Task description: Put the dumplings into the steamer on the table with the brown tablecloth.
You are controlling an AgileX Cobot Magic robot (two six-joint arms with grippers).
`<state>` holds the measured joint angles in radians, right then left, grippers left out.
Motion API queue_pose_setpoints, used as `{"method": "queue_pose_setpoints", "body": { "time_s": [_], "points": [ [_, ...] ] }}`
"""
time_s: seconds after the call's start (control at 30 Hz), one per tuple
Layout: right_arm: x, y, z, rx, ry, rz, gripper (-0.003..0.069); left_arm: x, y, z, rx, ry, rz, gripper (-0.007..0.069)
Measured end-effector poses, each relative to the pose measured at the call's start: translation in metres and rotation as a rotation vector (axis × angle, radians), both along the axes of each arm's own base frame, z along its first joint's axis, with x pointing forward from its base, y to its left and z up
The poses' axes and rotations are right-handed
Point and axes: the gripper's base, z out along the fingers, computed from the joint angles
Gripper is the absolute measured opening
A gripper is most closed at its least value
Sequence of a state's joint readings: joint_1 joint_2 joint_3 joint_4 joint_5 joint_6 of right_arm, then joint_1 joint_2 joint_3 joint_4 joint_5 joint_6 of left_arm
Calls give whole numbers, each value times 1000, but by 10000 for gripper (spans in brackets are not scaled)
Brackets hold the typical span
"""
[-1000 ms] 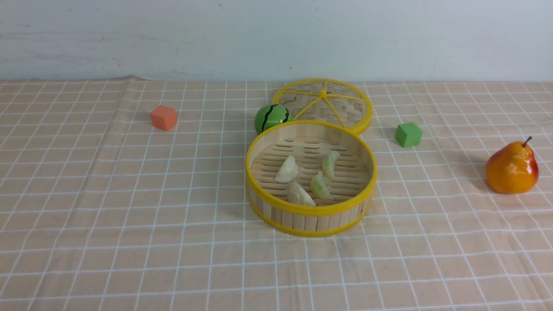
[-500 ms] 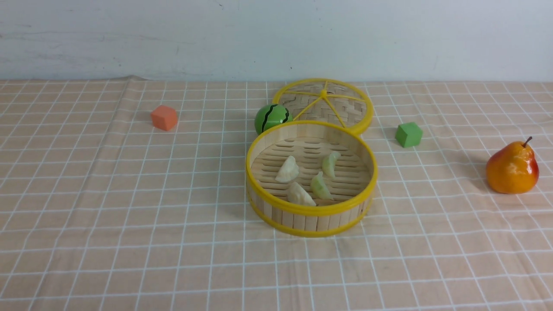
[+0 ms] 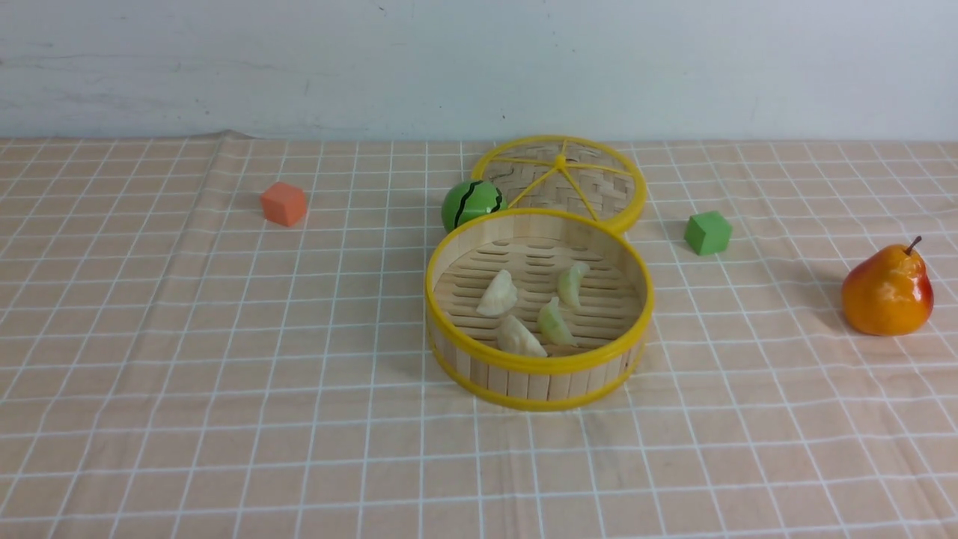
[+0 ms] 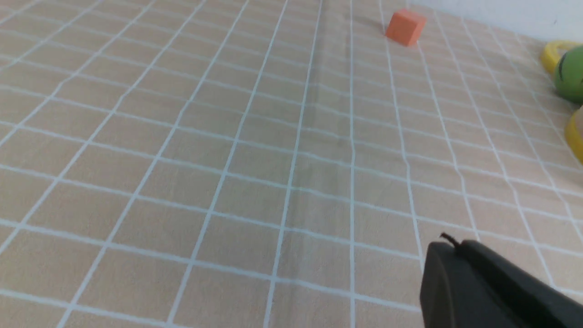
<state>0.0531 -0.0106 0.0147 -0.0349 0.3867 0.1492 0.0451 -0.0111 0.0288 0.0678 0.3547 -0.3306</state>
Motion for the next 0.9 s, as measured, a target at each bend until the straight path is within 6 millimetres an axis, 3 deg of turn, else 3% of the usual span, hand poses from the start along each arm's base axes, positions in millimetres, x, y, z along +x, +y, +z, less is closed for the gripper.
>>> {"method": "queue_pose_setpoints", "body": {
  "time_s": [0.9],
  "points": [
    [0, 0, 0, 0, 0, 0, 43, -1, 0, -2, 151, 35, -50, -14]
  ]
}}
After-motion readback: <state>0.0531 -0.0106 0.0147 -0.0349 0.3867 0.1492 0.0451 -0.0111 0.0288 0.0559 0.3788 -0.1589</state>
